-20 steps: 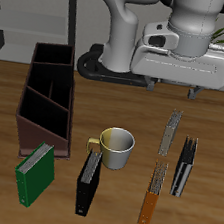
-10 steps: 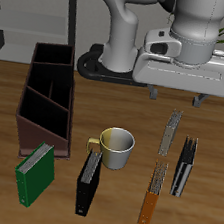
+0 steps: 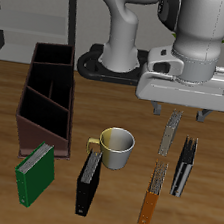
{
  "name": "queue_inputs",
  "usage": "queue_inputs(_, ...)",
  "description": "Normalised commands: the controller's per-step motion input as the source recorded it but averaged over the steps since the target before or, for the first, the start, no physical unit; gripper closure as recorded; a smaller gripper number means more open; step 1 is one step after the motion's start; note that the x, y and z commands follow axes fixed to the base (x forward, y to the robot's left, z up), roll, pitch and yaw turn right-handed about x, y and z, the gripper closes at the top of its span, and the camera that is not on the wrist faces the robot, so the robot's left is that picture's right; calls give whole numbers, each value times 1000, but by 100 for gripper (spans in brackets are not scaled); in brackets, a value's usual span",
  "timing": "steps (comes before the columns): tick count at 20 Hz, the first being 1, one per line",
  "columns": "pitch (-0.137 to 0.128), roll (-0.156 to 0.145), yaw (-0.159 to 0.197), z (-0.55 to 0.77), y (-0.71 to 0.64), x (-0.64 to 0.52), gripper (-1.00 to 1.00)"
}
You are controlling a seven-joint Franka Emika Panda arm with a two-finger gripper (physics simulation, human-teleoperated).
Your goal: Place the orange book into the right desk caddy's back compartment
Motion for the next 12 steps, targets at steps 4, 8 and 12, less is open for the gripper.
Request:
queue_inputs(4,-10,21,-35,-210,-84,116,-100)
queue_inputs(8,8,7,-4,-191,-41,68,-100)
queue_inputs(12,12,11,2,-297,-76,109,-100)
